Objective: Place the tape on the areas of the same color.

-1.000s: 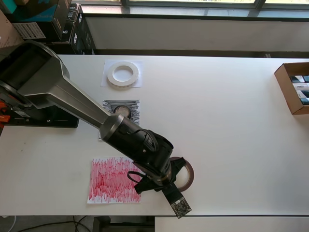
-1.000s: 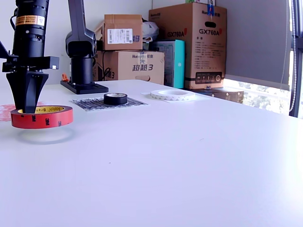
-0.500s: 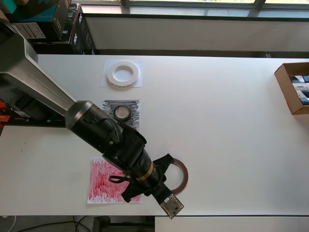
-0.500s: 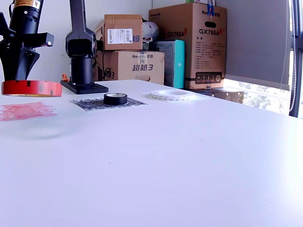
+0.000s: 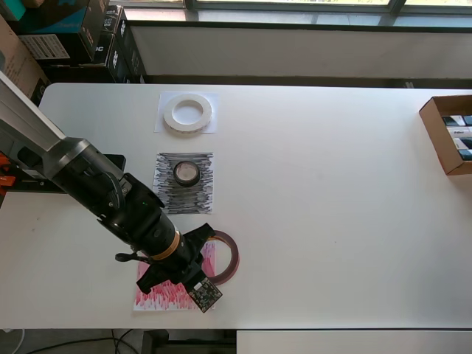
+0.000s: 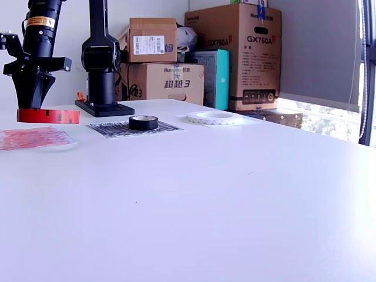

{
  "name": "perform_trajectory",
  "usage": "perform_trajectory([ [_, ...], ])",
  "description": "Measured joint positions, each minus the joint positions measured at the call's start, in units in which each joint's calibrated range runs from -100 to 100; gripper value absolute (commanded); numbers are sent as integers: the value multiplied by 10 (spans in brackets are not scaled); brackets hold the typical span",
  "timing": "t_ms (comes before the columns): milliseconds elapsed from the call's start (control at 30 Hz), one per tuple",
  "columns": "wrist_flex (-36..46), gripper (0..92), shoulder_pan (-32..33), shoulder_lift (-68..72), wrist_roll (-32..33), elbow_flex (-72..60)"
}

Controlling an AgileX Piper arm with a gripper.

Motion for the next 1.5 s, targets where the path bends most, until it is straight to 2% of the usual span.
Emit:
perform_trajectory([
  [300,-8,0,-15,-29,-41,50],
  [600,-7,0,-17,-35,-121,39],
  [900,-56,0,-54,-33,-198,39],
  [1267,-62,0,-56,-40,-253,39],
  [1500,-63,0,-63,-30,-257,51],
])
